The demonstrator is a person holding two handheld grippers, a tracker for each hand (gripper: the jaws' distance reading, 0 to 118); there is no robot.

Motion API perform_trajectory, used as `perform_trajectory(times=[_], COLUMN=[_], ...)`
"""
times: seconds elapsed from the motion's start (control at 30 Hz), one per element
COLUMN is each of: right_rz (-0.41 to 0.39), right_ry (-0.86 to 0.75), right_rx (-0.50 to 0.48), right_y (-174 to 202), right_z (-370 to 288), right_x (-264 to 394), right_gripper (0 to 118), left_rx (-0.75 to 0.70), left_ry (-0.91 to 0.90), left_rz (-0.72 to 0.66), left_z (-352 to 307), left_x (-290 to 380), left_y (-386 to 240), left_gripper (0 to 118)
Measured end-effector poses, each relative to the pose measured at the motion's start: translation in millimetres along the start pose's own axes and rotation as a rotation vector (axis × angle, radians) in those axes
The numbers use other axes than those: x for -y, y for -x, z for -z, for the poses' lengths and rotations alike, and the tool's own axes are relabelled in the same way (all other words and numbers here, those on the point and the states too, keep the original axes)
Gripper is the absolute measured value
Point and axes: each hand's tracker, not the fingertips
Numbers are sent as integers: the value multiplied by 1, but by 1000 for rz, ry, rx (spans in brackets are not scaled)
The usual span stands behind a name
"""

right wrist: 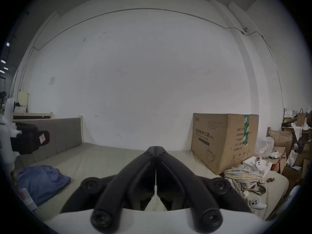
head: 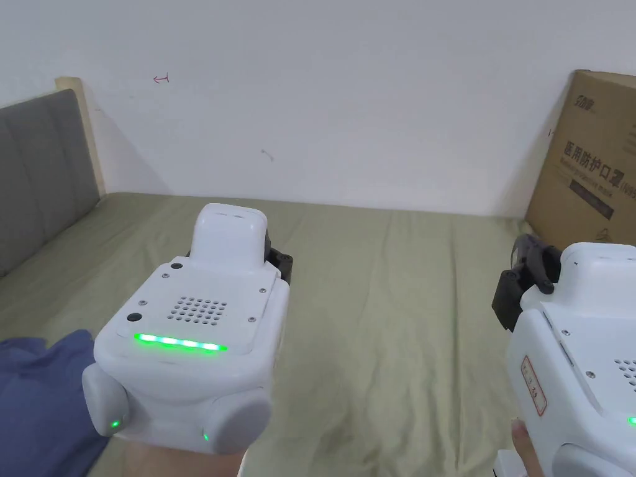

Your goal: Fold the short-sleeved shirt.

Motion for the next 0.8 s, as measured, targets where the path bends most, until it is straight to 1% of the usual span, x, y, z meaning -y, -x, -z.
perform_trajectory(times=[0.07,0.1,0.17,0.2,0.37,0.47,0.57,0.67,0.73,0.8], right_rz=[-33,-28,27,46,68,88,44,-32,-66,-109], right_ry=[32,36,71,85,101,103,92,120,166,215], right_rx=[-8,-25,-107,-141,-381,-498,-563,-592,-635,-659], right_y=[17,28,55,70,168,214,246,269,281,290], right_z=[8,11,23,28,36,30,24,24,28,31], right_x=[5,7,10,9,5,0,-5,-2,4,13], right_gripper=[1,1,1,1,1,1,1,1,2,2], left_rx=[-3,-15,-128,-176,-475,-576,-566,-566,-507,-417], left_ry=[25,37,57,51,64,101,108,158,260,468], left_rz=[-27,-27,22,26,-32,-19,-78,-66,-65,-96], left_z=[1,0,-9,-16,-74,-98,-111,-106,-88,-58], left_x=[3,4,7,10,21,30,39,50,62,81], left_y=[17,29,60,80,184,217,231,234,244,262], left_gripper=[0,0,0,0,0,0,0,0,1,1])
